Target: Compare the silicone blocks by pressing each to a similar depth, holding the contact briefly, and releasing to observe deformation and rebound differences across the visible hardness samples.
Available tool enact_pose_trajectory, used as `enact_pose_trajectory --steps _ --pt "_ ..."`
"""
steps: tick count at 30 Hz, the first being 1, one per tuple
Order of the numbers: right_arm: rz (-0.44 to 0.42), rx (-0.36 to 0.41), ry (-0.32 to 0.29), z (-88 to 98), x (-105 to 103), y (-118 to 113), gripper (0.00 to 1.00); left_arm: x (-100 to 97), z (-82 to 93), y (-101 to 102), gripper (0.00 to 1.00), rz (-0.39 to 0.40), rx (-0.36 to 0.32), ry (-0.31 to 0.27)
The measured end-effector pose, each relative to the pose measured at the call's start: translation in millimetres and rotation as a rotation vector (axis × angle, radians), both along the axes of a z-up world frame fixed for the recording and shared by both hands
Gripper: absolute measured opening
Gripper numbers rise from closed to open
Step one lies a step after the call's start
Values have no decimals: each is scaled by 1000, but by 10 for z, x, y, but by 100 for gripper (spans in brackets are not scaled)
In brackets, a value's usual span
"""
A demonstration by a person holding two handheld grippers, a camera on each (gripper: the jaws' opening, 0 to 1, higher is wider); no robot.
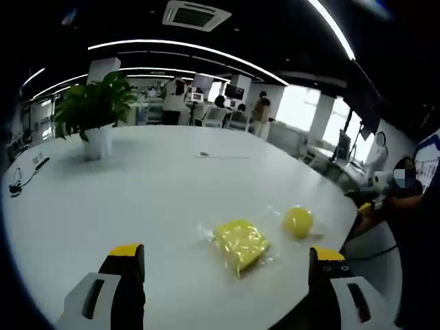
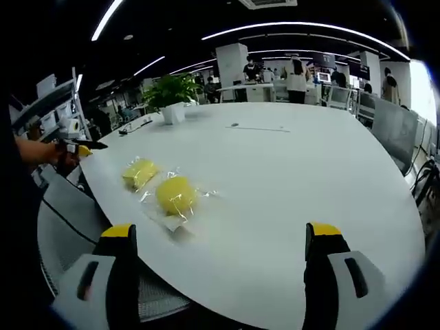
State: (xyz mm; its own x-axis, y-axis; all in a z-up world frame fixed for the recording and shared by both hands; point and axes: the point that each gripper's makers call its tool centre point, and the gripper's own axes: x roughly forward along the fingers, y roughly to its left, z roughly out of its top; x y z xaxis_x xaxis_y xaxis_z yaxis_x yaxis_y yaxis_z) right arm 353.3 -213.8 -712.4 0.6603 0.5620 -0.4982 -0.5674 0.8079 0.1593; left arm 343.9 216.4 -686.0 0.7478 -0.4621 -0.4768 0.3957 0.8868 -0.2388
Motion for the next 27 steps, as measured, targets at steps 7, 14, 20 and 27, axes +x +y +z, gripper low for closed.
enact_pose_trajectory --steps 7,14,20,27 --pt "-6 -3 -18 62 -1 -31 96 -2 10 -59 100 -8 20 -17" --pt "10 -9 -12 72 -15 10 96 -30 25 -51 100 21 -22 -20" --pt "25 -14 -2 85 -29 -6 96 -50 70 -95 100 26 -28 -30" --pt "-66 61 -6 201 128 -86 96 -40 102 -33 100 52 -48 -41"
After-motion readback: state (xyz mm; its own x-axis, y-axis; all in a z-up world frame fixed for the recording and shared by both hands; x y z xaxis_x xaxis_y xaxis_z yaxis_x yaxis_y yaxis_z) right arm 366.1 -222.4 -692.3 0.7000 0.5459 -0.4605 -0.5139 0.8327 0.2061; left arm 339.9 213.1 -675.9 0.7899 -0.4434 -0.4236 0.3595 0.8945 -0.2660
